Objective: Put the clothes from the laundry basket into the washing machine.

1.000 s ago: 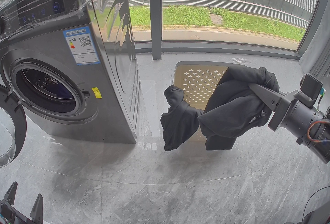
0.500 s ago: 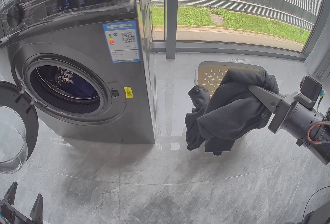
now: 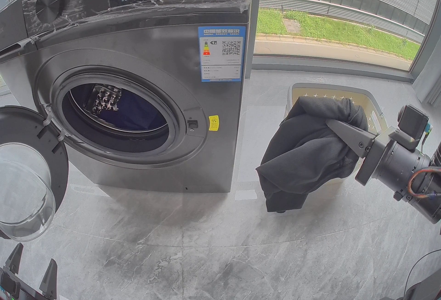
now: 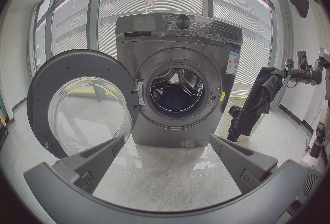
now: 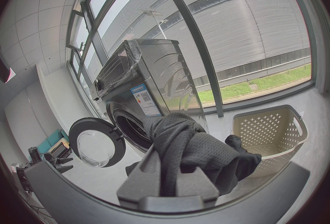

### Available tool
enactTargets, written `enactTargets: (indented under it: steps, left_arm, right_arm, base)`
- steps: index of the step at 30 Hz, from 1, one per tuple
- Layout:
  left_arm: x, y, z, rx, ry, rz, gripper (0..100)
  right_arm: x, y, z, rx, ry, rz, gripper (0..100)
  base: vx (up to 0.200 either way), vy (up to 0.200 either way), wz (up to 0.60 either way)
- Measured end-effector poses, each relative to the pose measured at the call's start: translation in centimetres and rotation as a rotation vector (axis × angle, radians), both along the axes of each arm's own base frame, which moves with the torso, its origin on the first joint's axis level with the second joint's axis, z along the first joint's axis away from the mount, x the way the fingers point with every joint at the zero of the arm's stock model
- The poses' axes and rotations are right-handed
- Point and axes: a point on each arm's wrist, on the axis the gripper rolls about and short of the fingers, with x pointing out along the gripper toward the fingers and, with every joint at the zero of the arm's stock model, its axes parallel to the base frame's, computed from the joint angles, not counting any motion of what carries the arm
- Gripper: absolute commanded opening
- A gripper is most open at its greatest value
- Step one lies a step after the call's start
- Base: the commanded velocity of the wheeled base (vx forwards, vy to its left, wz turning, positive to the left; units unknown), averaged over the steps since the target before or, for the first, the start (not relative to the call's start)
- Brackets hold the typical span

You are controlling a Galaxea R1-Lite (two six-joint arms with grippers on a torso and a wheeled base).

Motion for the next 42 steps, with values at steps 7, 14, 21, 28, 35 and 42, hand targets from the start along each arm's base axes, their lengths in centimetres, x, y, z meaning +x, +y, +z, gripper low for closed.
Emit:
enactTargets:
  steps: [7, 14, 21, 28, 35, 42]
  left_arm:
    - [0.0, 0.0, 0.01, -0.001, 0.0, 0.001, 100]
    - [0.0, 0.0, 0.01, -0.001, 0.0, 0.0, 100]
    - [0.0, 0.0, 0.0, -0.002, 0.0, 0.0, 100]
    - [0.01, 0.0, 0.0, -0.003, 0.001, -0.001, 100]
    - [0.01, 0.0, 0.0, -0.003, 0.001, -0.001, 100]
    - [0.01, 0.0, 0.0, -0.003, 0.001, -0.001, 100]
  right_arm:
    - [0.06, 0.1, -0.21, 0.003, 0.012, 0.008, 0]
    - [0.07, 0.12, -0.29, 0.002, 0.016, 0.007, 0]
    - [0.06, 0.09, -0.46, -0.001, 0.022, 0.008, 0]
    - [0.06, 0.09, -0.5, -0.002, 0.023, 0.009, 0]
    - [0.06, 0.1, -0.47, -0.002, 0.022, 0.009, 0]
    - [0.07, 0.1, -0.46, 0.0, 0.022, 0.009, 0]
  base:
    - [-0.2, 0.0, 0.0]
    - [-0.029, 0.0, 0.0]
    - [0.0, 0.114, 0.0]
    - [0.0, 0.057, 0.0]
    - [0.0, 0.0, 0.0]
    - [0.0, 0.029, 0.0]
